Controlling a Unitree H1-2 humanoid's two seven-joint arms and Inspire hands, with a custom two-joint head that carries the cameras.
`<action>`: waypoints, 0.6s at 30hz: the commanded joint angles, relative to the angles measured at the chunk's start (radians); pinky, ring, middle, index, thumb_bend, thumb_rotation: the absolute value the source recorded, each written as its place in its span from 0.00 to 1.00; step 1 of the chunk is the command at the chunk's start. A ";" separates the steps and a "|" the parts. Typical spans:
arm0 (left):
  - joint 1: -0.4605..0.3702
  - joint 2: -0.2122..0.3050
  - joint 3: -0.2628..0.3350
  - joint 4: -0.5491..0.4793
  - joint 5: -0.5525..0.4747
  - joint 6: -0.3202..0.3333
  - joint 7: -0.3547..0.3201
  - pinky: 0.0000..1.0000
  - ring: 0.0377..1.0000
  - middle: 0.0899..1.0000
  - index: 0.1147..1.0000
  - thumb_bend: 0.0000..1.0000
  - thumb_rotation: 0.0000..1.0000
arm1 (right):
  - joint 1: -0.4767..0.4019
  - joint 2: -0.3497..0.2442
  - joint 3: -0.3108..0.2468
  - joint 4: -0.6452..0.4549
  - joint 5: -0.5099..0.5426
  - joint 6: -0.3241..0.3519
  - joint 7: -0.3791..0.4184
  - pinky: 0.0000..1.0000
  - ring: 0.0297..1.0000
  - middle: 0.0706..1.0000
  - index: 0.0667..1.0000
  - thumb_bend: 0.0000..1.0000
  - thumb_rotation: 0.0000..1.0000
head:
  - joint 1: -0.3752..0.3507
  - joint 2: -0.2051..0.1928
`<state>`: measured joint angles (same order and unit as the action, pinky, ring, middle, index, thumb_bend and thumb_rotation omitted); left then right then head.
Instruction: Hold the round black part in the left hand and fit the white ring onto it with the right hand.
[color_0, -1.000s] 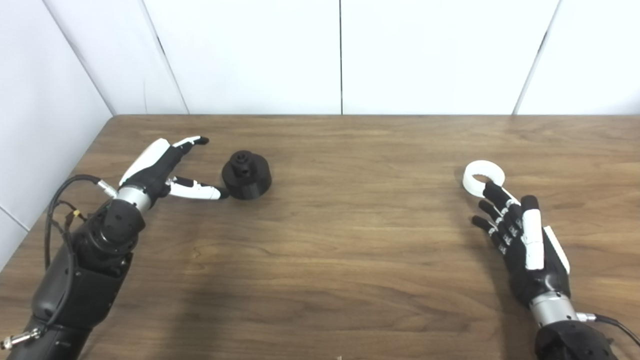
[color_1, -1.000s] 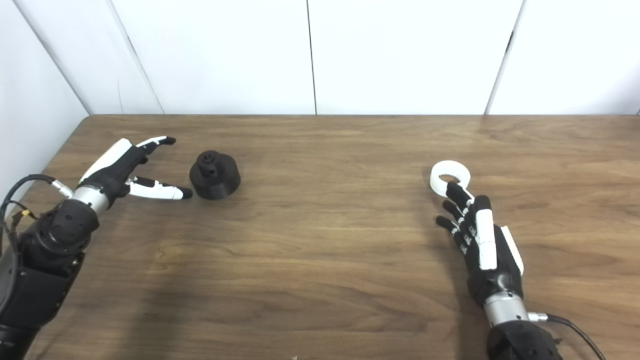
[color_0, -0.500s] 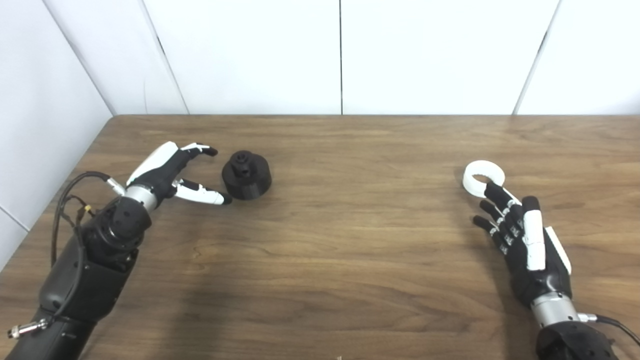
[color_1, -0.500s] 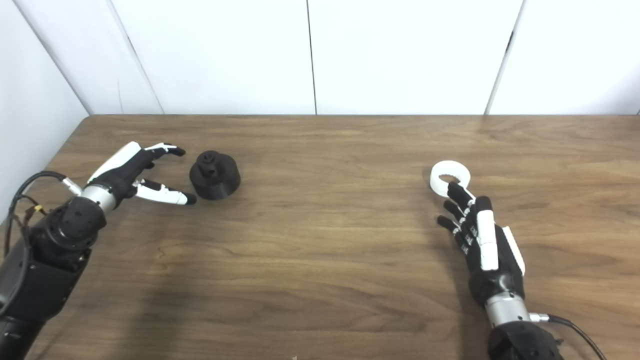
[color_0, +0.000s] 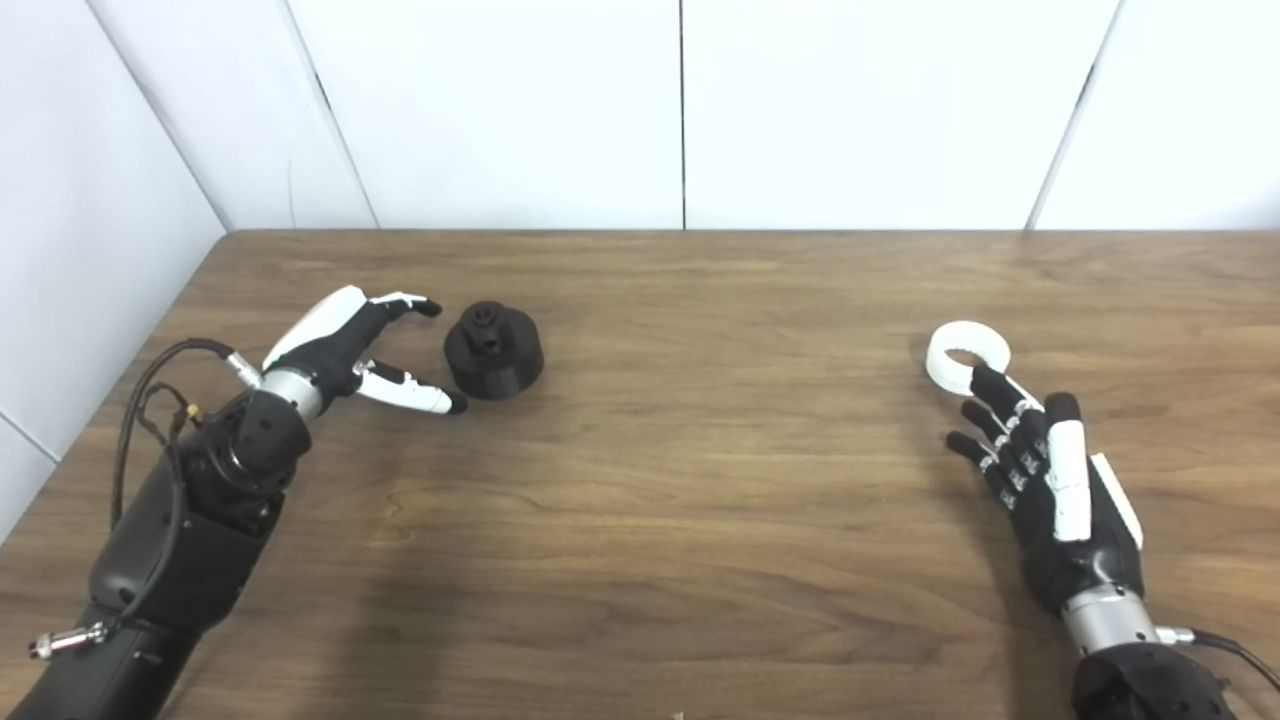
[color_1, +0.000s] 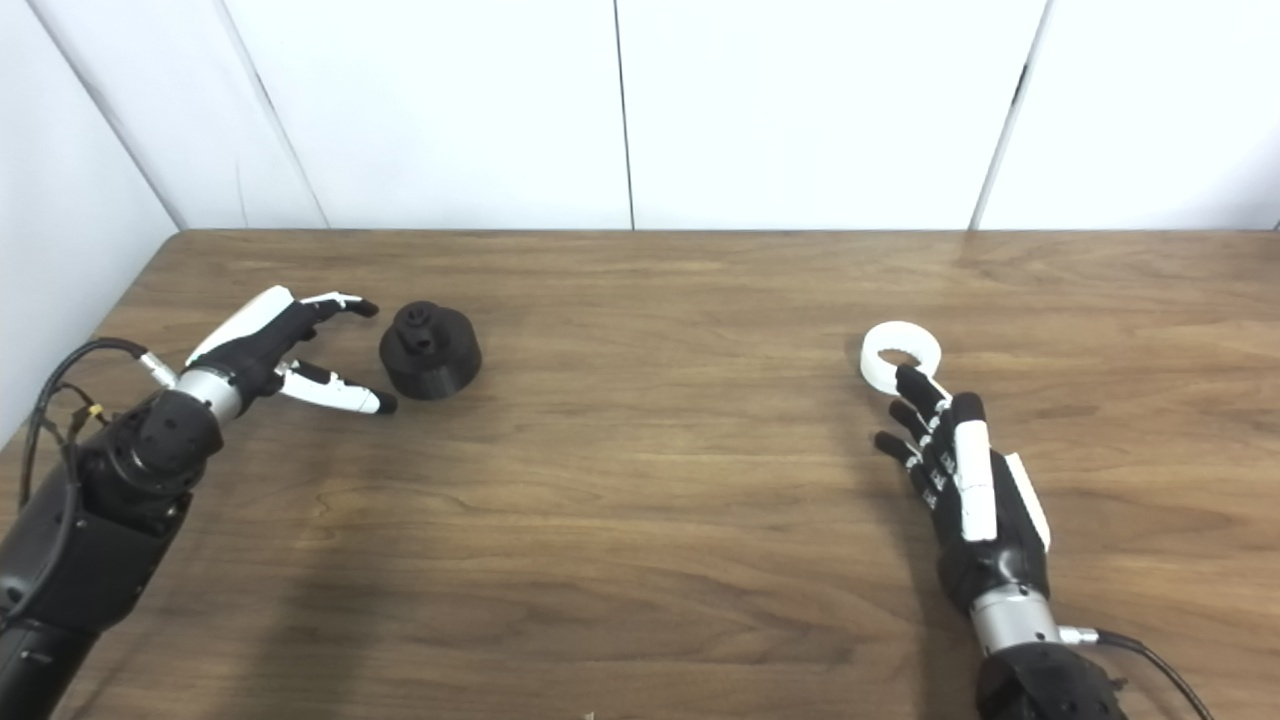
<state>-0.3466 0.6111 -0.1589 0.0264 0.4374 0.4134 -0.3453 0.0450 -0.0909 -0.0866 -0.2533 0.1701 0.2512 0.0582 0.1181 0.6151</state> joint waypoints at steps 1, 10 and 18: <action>-0.053 0.017 0.015 -0.007 0.006 -0.025 0.015 0.93 1.00 0.97 0.84 1.00 0.28 | 0.004 0.007 -0.004 -0.027 0.008 -0.040 0.002 0.83 0.92 0.92 0.86 0.65 0.99 | 0.000 0.001; -0.063 0.011 -0.001 0.008 0.021 -0.043 0.019 0.90 1.00 0.96 0.85 1.00 0.30 | 0.012 0.009 -0.007 -0.026 0.007 -0.048 0.001 0.82 0.92 0.92 0.86 0.65 1.00 | -0.011 0.000; -0.075 -0.003 -0.008 0.023 0.029 -0.047 0.023 0.89 1.00 0.96 0.85 1.00 0.30 | 0.017 0.010 -0.005 -0.024 0.008 -0.055 0.003 0.82 0.93 0.93 0.87 0.65 1.00 | -0.015 0.000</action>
<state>-0.3583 0.5862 -0.1756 0.0538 0.4427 0.3848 -0.3443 0.0511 -0.0899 -0.0912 -0.2534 0.1726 0.2412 0.0585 0.1028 0.6136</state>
